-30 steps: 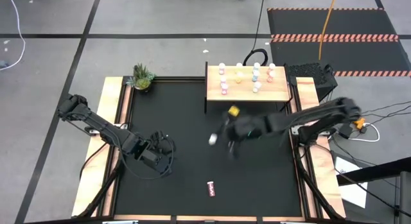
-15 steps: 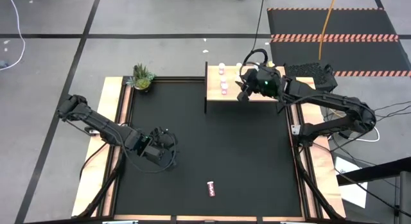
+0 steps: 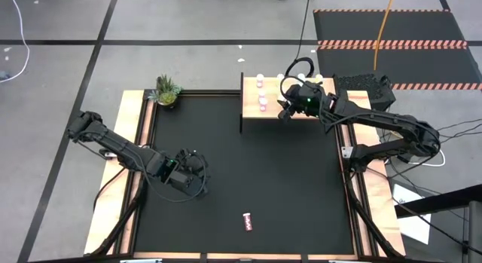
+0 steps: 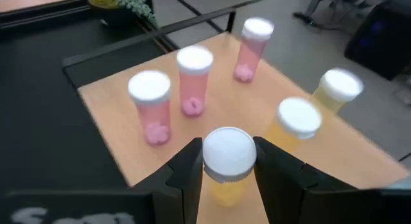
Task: Pick and place medicine bottles onto shelf by color
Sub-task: Put the yellow pill bottle on the shelf aligned with the other yellow pill bottle, then put the pink pill bottle on the shelf aligned with the other pink pill bottle
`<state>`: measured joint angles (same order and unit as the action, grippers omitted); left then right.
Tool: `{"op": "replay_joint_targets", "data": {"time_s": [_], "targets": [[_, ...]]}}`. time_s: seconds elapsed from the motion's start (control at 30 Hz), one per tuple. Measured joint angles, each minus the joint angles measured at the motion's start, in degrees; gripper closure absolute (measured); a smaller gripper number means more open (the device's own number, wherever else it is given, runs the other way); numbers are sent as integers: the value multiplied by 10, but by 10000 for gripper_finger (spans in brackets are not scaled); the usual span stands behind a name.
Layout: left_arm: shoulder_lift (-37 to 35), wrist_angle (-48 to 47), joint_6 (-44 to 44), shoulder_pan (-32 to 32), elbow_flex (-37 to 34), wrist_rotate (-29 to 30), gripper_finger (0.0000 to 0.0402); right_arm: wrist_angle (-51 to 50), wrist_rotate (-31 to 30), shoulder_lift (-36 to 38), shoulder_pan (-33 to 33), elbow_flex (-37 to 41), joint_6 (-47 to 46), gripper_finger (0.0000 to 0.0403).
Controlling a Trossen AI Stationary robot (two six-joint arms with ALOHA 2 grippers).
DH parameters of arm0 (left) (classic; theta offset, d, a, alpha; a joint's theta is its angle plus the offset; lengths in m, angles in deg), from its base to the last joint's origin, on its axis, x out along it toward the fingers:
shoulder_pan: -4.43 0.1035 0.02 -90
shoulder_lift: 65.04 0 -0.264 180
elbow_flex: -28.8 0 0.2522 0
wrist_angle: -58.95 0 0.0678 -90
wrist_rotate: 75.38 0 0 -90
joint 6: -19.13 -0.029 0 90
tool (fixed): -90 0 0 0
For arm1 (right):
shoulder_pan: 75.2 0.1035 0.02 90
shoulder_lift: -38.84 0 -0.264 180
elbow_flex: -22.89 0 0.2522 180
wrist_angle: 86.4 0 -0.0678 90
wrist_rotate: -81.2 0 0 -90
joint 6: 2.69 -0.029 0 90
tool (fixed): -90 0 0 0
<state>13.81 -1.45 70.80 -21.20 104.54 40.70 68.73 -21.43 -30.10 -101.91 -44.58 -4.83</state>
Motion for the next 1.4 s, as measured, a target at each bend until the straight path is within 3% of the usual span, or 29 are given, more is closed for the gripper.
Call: {"op": "replay_joint_targets", "data": {"time_s": [0.5, 0.83, 1.07, 1.23, 1.4], "targets": [[0, -1, -15, 0, 0, 0, 190, -2, 38, 0, -8, 9, -20, 279], [0, -2, -5, 0, 0, 0, 190, 1, 39, 3, -18, 9, -36, 228], [0, -3, -5, 0, 0, -1, 190, 52, 39, 51, -12, 9, -18, 191], [0, -4, 0, 0, 0, -3, 190, 64, 39, 104, 36, 9, -17, 184], [0, -4, 3, 15, 0, -3, 190, 51, 37, 108, 168, 9, -25, 185]]}}
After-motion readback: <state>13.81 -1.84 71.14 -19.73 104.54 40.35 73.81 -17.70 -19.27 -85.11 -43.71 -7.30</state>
